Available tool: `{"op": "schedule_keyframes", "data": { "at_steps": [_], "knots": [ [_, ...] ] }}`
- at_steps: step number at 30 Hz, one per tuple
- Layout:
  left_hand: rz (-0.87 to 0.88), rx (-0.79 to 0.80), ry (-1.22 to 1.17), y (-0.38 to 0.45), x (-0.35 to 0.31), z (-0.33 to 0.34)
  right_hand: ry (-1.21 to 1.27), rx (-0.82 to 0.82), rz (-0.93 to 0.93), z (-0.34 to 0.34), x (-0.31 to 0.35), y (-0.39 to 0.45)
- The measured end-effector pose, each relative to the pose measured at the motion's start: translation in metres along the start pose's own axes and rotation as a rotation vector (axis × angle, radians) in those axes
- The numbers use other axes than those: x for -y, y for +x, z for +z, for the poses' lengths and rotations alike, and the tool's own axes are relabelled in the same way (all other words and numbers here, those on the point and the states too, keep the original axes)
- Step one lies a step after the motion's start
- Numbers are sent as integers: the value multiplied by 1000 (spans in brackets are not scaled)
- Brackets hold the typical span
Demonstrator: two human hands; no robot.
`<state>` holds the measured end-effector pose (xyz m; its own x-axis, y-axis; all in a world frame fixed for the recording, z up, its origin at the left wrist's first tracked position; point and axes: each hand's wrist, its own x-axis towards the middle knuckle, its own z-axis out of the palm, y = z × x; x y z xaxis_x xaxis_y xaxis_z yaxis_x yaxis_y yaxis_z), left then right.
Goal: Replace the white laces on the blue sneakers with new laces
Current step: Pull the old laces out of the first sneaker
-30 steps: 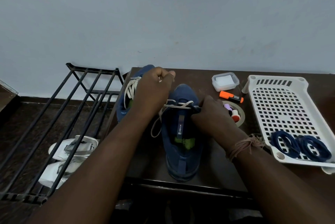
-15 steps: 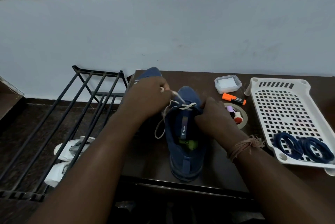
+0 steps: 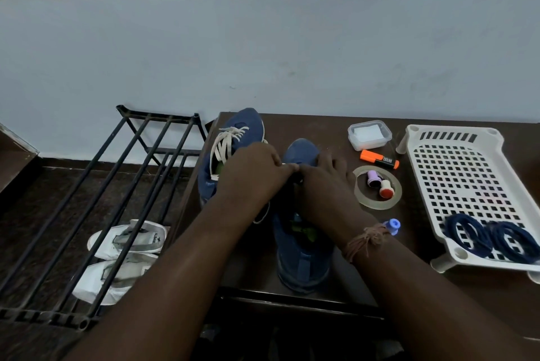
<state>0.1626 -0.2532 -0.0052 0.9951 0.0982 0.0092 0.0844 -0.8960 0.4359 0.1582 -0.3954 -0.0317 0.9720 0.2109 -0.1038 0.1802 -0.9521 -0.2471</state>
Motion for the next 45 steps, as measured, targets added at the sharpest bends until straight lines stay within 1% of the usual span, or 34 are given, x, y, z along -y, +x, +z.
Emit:
{"op": "schedule_keyframes", "data": {
  "at_steps": [1, 2, 4, 6, 8, 9, 11, 13, 14, 16, 17, 18, 19, 22, 23, 24, 26, 27, 29, 31, 32, 33, 34, 35, 36, 37, 38, 39, 40, 41, 42, 43, 44, 45],
  "knots": [
    [-19, 63, -25, 0, 0, 1, 3, 5, -1, 1, 0, 2],
    [-30, 87, -36, 1, 2, 2, 13, -15, 10, 2, -1, 5],
    [-56, 95, -59, 3, 7, 1, 24, -142, 79, -2, -4, 11],
    [-85, 110, -93, 5, 12, 0, -25, -299, 189, -12, -11, 13],
    [-109, 116, -109, 7, 16, 1, -82, -391, 256, -21, -17, 10],
    [-113, 114, -111, 7, 16, 2, -107, -418, 255, -22, -17, 8],
    [-122, 111, -135, 8, 17, 3, -140, -404, 166, -19, -12, 9],
    [-121, 117, -155, 10, 16, 4, -142, -296, 13, -10, -4, 8],
    [-120, 122, -156, 10, 16, 5, -141, -234, -31, -4, -1, 7],
    [-121, 130, -155, 10, 16, 5, -146, -164, -44, 3, 1, 7],
    [-122, 128, -159, 10, 16, 5, -145, -163, -50, 3, 2, 9],
    [-122, 124, -165, 10, 17, 5, -89, -193, -54, 2, 3, 13],
    [-122, 121, -170, 10, 18, 5, 53, -241, -47, 0, 4, 16],
    [-130, 132, -184, 12, 20, 5, 857, -296, 107, -21, 4, 22],
    [-135, 138, -188, 13, 21, 6, 1004, -336, 137, -28, 4, 21],
    [-137, 141, -186, 14, 21, 6, 1042, -390, 133, -32, 3, 20],
    [-132, 141, -181, 15, 22, 7, 871, -464, 80, -32, -1, 20],
    [-130, 138, -183, 15, 22, 7, 752, -436, 61, -29, -3, 20],
    [-127, 133, -183, 15, 21, 7, 501, -275, -53, -19, -9, 20],
    [-125, 122, -171, 15, 22, 8, 144, -110, -98, -7, -10, 17],
    [-126, 122, -164, 15, 22, 8, 19, -103, -95, -3, -9, 17],
    [-128, 125, -161, 15, 23, 9, 11, -160, -104, -4, -7, 17],
    [-131, 129, -163, 16, 23, 9, 118, -224, -97, -7, -2, 18],
    [-133, 130, -165, 16, 23, 10, 323, -283, -73, -11, 2, 19],
    [-137, 130, -166, 17, 24, 10, 607, -304, -29, -18, 4, 20],
    [-142, 133, -165, 18, 24, 10, 919, -297, 11, -26, 4, 21],
    [-150, 140, -165, 19, 24, 10, 1180, -292, 56, -35, 4, 20],
    [-156, 146, -168, 19, 24, 11, 1358, -298, 92, -40, 2, 18],
    [-160, 149, -166, 21, 24, 12, 1413, -336, 116, -44, 0, 17],
    [-160, 149, -162, 22, 24, 13, 1315, -400, 114, -45, -2, 15],
    [-162, 150, -156, 23, 25, 13, 1098, -456, 88, -41, -5, 16],
    [-165, 151, -151, 23, 25, 14, 843, -473, 33, -36, -7, 16],
    [-168, 154, -146, 23, 24, 14, 620, -454, -34, -29, -9, 16],
    [-165, 158, -139, 23, 24, 14, 441, -383, -82, -22, -11, 16]
  ]
}}
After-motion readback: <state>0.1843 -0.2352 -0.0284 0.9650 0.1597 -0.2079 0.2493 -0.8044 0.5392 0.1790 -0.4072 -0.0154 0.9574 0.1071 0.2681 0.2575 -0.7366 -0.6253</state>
